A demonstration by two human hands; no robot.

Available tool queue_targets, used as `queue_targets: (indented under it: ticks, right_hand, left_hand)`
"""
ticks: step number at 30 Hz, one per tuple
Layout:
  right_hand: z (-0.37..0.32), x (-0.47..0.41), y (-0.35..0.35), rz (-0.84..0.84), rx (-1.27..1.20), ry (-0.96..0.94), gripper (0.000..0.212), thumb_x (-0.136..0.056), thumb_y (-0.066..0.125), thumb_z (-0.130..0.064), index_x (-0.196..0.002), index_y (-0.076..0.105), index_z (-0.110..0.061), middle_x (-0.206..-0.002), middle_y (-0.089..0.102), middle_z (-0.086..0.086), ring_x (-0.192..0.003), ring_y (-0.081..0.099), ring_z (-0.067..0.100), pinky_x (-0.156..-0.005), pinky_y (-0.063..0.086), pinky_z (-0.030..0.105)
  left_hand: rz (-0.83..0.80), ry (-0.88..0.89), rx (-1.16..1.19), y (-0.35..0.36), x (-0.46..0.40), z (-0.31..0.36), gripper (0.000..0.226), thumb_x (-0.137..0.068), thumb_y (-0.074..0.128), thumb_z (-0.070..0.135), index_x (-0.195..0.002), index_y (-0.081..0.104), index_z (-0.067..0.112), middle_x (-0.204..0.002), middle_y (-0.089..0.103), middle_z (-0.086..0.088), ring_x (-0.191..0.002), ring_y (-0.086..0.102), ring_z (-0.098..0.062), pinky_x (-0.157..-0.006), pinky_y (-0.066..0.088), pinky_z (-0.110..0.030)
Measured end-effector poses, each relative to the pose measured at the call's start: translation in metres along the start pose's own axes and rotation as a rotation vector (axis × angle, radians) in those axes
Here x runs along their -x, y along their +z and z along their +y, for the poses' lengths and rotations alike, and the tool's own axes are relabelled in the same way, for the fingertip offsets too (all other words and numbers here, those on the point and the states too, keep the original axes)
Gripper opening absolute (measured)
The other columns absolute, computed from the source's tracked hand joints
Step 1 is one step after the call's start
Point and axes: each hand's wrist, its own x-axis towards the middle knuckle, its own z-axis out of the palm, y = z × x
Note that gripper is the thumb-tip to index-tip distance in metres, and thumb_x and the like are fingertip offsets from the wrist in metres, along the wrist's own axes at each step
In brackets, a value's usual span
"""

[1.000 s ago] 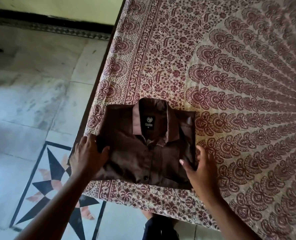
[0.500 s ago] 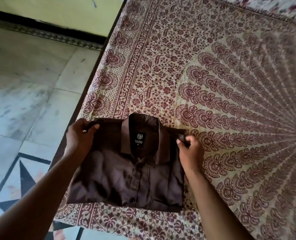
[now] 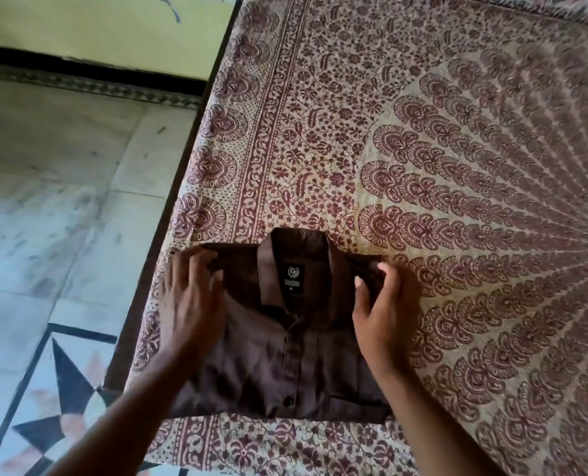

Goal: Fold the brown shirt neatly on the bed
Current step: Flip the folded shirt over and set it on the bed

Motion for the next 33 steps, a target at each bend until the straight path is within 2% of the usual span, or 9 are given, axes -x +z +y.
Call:
queue_targets:
  ticks: [4, 6, 9, 14, 17, 21, 25, 29, 33]
  right_hand:
    - [0.001, 0.042, 0.004, -0.35, 0.073, -0.215, 0.085, -0.099, 0.053, -0.062, -0.161, 0.03, -0.009, -0.17, 0.022, 0.01, -0.157, 0.021, 0.033, -0.122, 0.03, 0.048]
    - [0.016, 0.054, 0.011, -0.464, 0.232, -0.183, 0.095, -0.095, 0.037, -0.079, -0.166, 0.013, -0.02, -0.174, 0.006, 0.003, -0.16, 0.012, 0.031, -0.121, 0.027, 0.053]
    - [0.032, 0.059, 0.015, -0.515, 0.362, -0.034, 0.101, -0.091, 0.019, -0.086, -0.166, 0.003, -0.021, -0.174, -0.002, -0.002, -0.16, 0.008, 0.032, -0.12, 0.022, 0.06]
    - [0.011, 0.061, 0.001, -0.423, 0.297, 0.116, 0.093, -0.096, 0.017, -0.077, -0.165, 0.013, -0.014, -0.174, -0.001, 0.009, -0.159, 0.005, 0.038, -0.119, 0.024, 0.065]
    - [-0.006, 0.068, -0.011, -0.397, 0.226, -0.07, 0.093, -0.096, 0.029, -0.077, -0.165, 0.015, -0.016, -0.174, 0.001, 0.009, -0.16, 0.004, 0.033, -0.121, 0.019, 0.057]
    - [0.01, 0.088, -0.007, -0.616, 0.302, -0.272, 0.101, -0.089, 0.033, -0.087, -0.166, 0.005, -0.027, -0.174, -0.006, 0.002, -0.161, 0.0, 0.03, -0.121, 0.023, 0.06]
    - [0.038, 0.086, -0.013, -0.658, 0.44, -0.226, 0.094, -0.091, 0.032, -0.085, -0.165, 0.004, -0.033, -0.174, -0.006, 0.003, -0.16, -0.001, 0.031, -0.117, 0.027, 0.065]
    - [0.031, 0.082, -0.028, -0.521, 0.455, -0.042, 0.097, -0.092, 0.024, -0.084, -0.166, 0.005, -0.024, -0.174, -0.004, 0.004, -0.16, -0.001, 0.032, -0.119, 0.023, 0.065]
    - [0.01, 0.103, -0.025, -0.573, 0.36, -0.208, 0.096, -0.089, 0.033, -0.085, -0.165, 0.009, -0.032, -0.174, -0.003, 0.003, -0.16, -0.001, 0.032, -0.12, 0.022, 0.064]
  left_hand:
    - [-0.323, 0.256, -0.241, 0.017, 0.033, -0.013, 0.086, -0.084, 0.057, 0.068, -0.155, 0.039, 0.024, -0.169, 0.027, -0.004, -0.153, 0.03, -0.032, -0.121, 0.031, -0.054]
    - [-0.421, 0.249, -0.283, 0.028, 0.036, -0.026, 0.097, -0.082, 0.049, 0.081, -0.162, 0.024, 0.032, -0.174, 0.003, 0.003, -0.16, 0.01, -0.028, -0.124, 0.023, -0.056]
    - [-0.459, 0.249, -0.273, 0.038, 0.029, -0.034, 0.098, -0.082, 0.041, 0.086, -0.163, 0.015, 0.037, -0.173, -0.008, 0.007, -0.161, -0.002, -0.025, -0.125, 0.018, -0.058]
    - [-0.417, 0.23, -0.247, 0.027, 0.037, -0.024, 0.095, -0.086, 0.045, 0.077, -0.164, 0.015, 0.031, -0.174, -0.008, 0.0, -0.161, -0.004, -0.029, -0.126, 0.018, -0.058]
    - [-0.362, 0.258, -0.239, 0.019, 0.052, -0.021, 0.094, -0.087, 0.049, 0.072, -0.164, 0.022, 0.024, -0.174, 0.0, -0.003, -0.161, 0.002, -0.031, -0.124, 0.021, -0.057]
    - [-0.493, 0.224, -0.294, 0.026, 0.068, -0.032, 0.1, -0.083, 0.041, 0.081, -0.165, 0.009, 0.034, -0.174, -0.009, 0.002, -0.16, -0.001, -0.034, -0.123, 0.019, -0.062]
    - [-0.535, 0.216, -0.282, 0.027, 0.064, -0.033, 0.101, -0.081, 0.041, 0.082, -0.164, 0.007, 0.036, -0.173, -0.01, 0.003, -0.16, -0.002, -0.034, -0.123, 0.016, -0.062]
    - [-0.459, 0.247, -0.221, 0.009, 0.072, -0.027, 0.105, -0.08, 0.057, 0.074, -0.165, 0.014, 0.029, -0.174, -0.005, -0.002, -0.16, 0.0, -0.032, -0.124, 0.017, -0.061]
    - [-0.425, 0.388, -0.278, 0.005, 0.092, -0.037, 0.102, -0.082, 0.058, 0.073, -0.164, 0.021, 0.025, -0.174, 0.003, -0.004, -0.16, 0.005, -0.032, -0.122, 0.021, -0.061]
